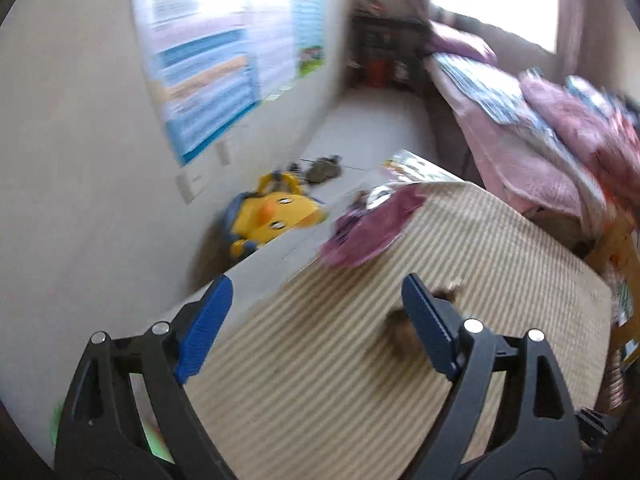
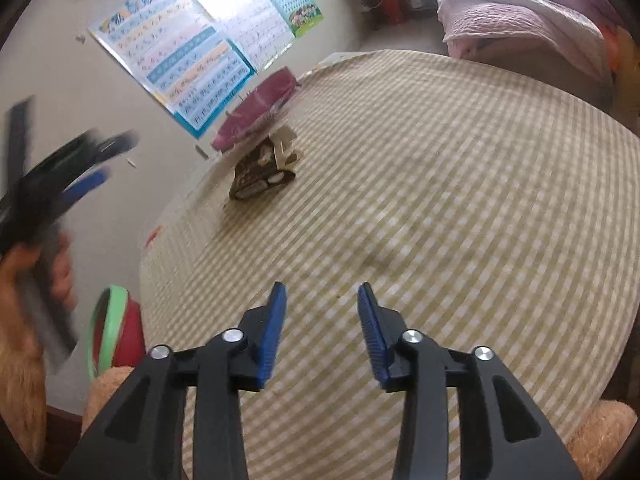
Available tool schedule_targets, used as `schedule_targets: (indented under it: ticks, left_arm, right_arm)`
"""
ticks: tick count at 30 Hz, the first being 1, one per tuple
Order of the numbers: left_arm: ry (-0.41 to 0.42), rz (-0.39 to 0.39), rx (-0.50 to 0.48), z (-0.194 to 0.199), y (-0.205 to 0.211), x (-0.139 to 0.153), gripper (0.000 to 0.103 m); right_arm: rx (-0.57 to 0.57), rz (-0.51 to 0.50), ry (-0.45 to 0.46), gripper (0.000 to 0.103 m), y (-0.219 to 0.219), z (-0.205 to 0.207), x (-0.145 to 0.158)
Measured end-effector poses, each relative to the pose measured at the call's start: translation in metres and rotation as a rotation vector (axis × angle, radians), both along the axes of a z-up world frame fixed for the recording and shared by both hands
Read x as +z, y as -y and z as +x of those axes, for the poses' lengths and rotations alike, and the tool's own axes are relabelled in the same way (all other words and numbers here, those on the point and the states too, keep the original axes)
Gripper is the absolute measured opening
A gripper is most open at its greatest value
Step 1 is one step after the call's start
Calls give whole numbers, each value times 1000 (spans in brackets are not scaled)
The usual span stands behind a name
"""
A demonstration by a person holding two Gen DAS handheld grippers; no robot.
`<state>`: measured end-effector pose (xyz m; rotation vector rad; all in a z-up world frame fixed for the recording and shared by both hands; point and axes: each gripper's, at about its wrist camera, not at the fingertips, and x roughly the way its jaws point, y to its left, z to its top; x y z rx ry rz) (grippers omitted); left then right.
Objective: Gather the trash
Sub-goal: 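Move both open tools back to the table toward the pink bag and brown box, then grasp the pink snack bag with the left tool and lift it, then grasp the brown cigarette box with the right tool while the left tool holds the pink bag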
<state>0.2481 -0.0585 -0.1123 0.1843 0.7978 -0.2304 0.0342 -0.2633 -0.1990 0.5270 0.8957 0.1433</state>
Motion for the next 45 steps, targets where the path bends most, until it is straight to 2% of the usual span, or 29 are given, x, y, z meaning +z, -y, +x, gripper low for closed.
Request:
schedule_targets:
  ticks: [2, 8, 12, 16, 17, 18, 19, 22, 24, 29, 33, 35, 36, 38, 41, 45]
  left_arm:
    - [-16, 75, -29, 30, 28, -15, 86]
    - [-117, 175, -29, 94, 72, -56, 86]
    - [-165, 190, -35, 114, 87, -72, 87]
    - [-193, 262, -54, 128, 102, -88, 88]
    - [-196, 268, -59, 129, 104, -91, 84]
    - [-205, 267, -60, 130, 105, -92, 66]
    - [-228, 253, -62, 130, 105, -94, 58]
    - [-229, 234, -59, 123, 103, -93, 45]
    - [-219, 233, -70, 113, 100, -89, 37]
    - [-178, 177, -61, 82, 74, -63, 36]
    - [-116, 129, -57, 33, 40, -27, 36]
    - [-105, 87, -51, -3, 18, -14, 36]
    - [-112, 75, -44, -16, 9, -11, 36]
    - [-158, 32, -22, -45, -9, -13, 36]
    - [-263, -92, 34, -90, -37, -30, 36]
    - [-334, -135, 121, -146, -58, -52, 36]
  right_arm:
    - [-4, 22, 20, 49, 9, -2, -1]
    - [-20, 112, 37, 49, 31, 1, -3]
    - [-36, 143, 58, 49, 44, 2, 0]
    - [-42, 174, 51, 49, 50, 3, -1]
    - [-42, 174, 51, 49, 50, 4, -2]
    - [-41, 170, 52, 49, 49, 4, -2]
    - [-39, 162, 50, 49, 48, 5, -2]
    - [-33, 146, 42, 49, 43, 8, -3]
    - [-31, 133, 37, 49, 40, 10, -4]
    - [-36, 96, 31, 49, 37, 11, -5]
    - [-35, 84, 19, 50, 34, 11, -6]
    - [-34, 79, 15, 54, 33, 10, -7]
    - [-36, 73, 14, 58, 32, 9, -8]
    - [-38, 52, 7, 58, 30, 8, -9]
    - [-36, 16, -21, 58, 24, 8, -13]
    - [-20, 6, -46, 61, 13, 10, -11]
